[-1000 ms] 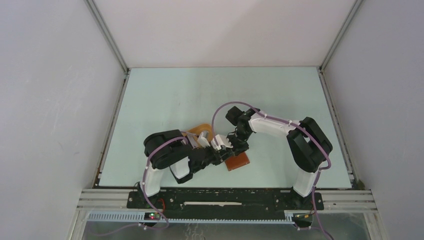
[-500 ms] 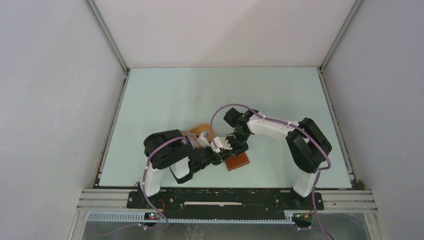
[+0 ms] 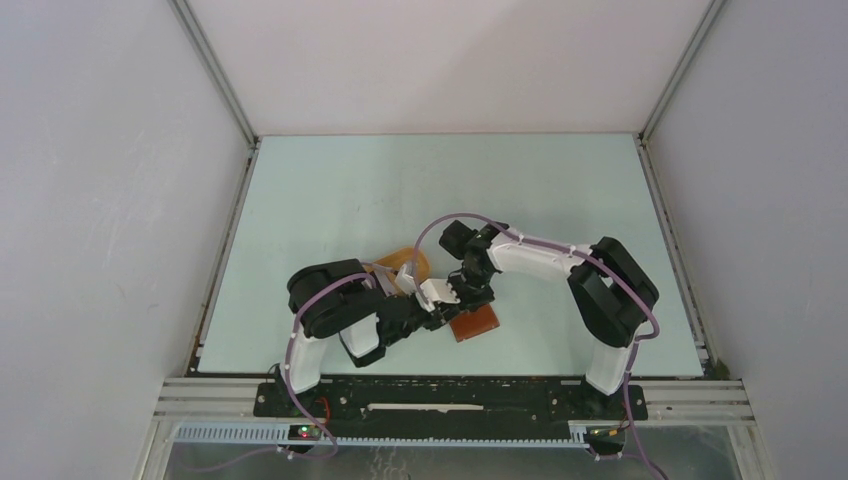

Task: Put the credit cards into the card holder
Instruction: Close the card holder at the center of the board.

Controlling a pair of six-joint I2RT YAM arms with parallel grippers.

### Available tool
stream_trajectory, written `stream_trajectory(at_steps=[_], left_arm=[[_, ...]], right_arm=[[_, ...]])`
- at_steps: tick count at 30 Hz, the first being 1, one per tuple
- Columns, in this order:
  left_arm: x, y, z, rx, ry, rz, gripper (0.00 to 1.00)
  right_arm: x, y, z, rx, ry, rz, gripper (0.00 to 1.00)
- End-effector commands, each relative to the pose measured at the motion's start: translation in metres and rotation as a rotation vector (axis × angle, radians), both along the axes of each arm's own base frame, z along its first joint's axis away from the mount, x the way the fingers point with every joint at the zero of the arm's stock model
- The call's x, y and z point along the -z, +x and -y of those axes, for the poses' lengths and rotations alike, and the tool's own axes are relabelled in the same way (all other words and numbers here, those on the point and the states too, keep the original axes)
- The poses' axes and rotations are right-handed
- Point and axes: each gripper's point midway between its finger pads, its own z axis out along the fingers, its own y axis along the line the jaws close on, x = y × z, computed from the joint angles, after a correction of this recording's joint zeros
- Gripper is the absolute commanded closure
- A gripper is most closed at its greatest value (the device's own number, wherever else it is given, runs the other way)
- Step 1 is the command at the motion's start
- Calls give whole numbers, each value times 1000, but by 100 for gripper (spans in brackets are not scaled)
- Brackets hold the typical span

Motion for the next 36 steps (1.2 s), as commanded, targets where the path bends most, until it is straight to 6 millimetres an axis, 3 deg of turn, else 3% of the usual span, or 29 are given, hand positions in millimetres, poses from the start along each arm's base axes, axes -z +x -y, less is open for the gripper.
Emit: stream_trajectory(at_steps=[1, 19, 24, 32, 36], left_arm=[[16, -25, 2, 107, 62, -36, 100], [9, -34, -4, 121, 48, -3, 100], [-6, -27, -3, 113, 20, 35, 97], [-36, -21, -12, 99, 8, 120, 81], [-50, -20, -18, 98, 51, 174, 71]], right_arm=[[29, -19, -13, -30, -27, -42, 90], [37, -35, -28, 1, -123, -69, 93], [6, -20, -27, 88, -73, -75, 88], [-55, -14, -7, 220, 47, -99, 75], [-71, -15, 8, 298, 97, -102, 66]])
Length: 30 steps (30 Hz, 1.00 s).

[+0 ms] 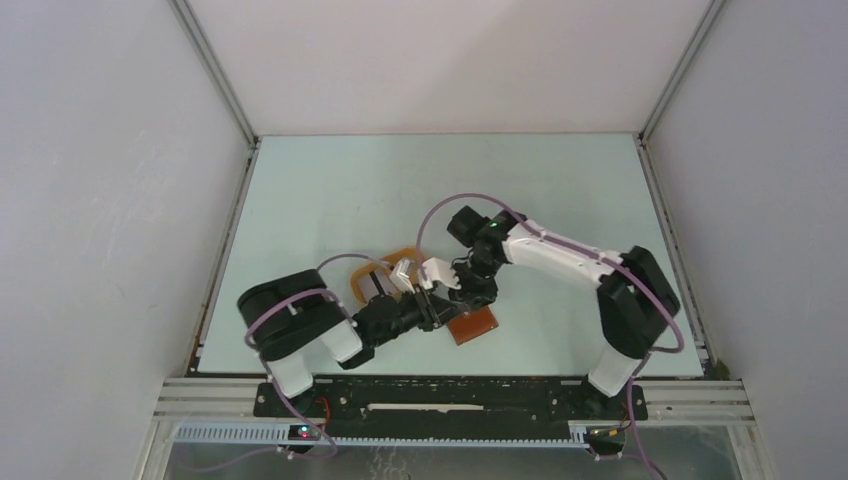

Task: Put the credit cards into the card holder
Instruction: Close the card holder at the center of the board, then reset both arms

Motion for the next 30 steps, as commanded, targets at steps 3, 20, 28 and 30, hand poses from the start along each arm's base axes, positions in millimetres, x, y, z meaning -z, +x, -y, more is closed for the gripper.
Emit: stream_trajectory(at_steps=[3, 20, 28, 30], left_arm=[[-22, -1, -11, 20, 93, 128, 65], [-99, 11, -80, -38, 507, 466, 39], [-169, 5, -129, -141, 529, 579, 3], [-185, 2, -137, -154, 523, 592, 0]], right_arm=[[-38, -4, 22, 155, 95, -6, 62], [-170, 49, 97, 645, 547, 222, 8], [-257, 55, 166, 1062, 808, 411, 0], [-274, 53, 175, 1170, 858, 434, 0]])
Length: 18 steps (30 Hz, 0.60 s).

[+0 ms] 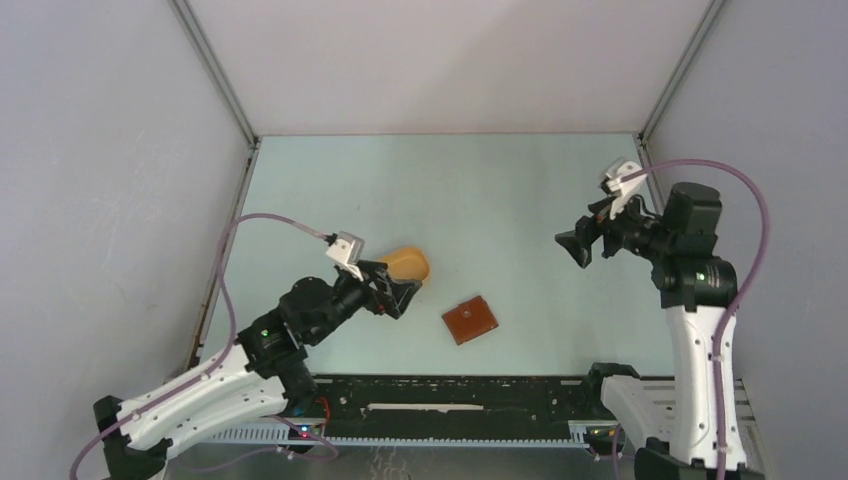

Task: Put the credit cards into the card holder
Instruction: Reset both arms

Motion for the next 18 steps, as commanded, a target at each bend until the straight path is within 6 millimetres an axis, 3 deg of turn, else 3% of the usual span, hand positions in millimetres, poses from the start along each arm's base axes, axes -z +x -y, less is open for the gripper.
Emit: stream_trajectory(at_steps=[1, 7, 13, 18], left_arm=[[-30, -2, -31, -54, 80, 48, 0], [-77, -11, -59, -94, 42, 82, 0], [-106, -15, -91, -173, 62, 104, 0], [-118, -15, -103, -206, 42, 128, 0]], right_arm=[[-46, -6, 7, 173, 197, 23, 0], [-74, -38, -17, 73, 330, -25, 0], [-93, -35, -11, 139, 373, -18, 0], [-96, -35, -11, 136, 378, -19, 0]])
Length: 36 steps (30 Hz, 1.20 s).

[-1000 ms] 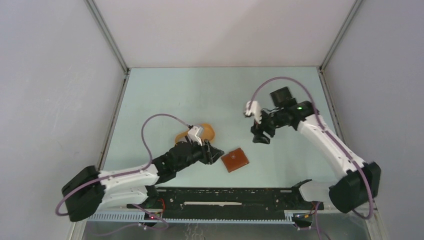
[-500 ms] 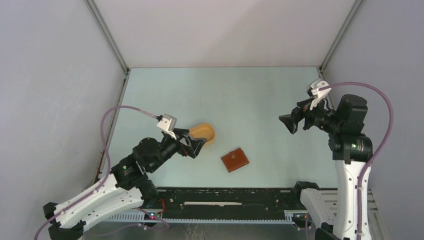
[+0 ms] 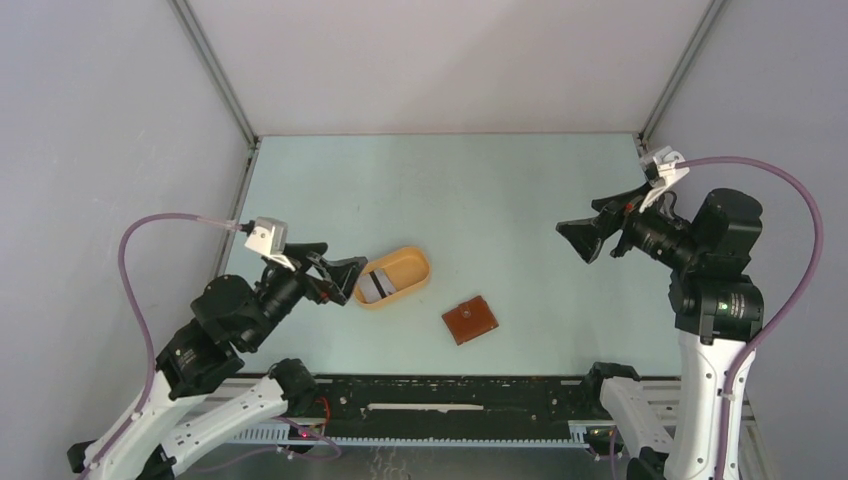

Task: Put the credit cards into the card holder
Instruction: Reset both arms

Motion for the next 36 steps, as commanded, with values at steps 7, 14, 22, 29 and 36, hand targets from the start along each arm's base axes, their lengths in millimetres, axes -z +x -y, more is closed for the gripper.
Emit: stream_trajectory(at_steps=[7, 14, 22, 29, 36], left_arm=[[-2, 11, -22, -62, 71, 10, 0], [27, 33, -30, -102, 105, -24, 0], [43, 37, -26, -83, 114, -20, 0], [55, 40, -26, -79, 121, -33, 0], [56, 41, -26, -70, 100, -36, 0]], right_arm=[[-17, -3, -8, -56, 60, 8, 0], [-12, 5, -4, -35, 80, -1, 0], [-2, 17, -4, -61, 110, -34, 0], [7, 28, 1, -45, 134, -62, 0], [12, 30, 2, -38, 133, -73, 0]])
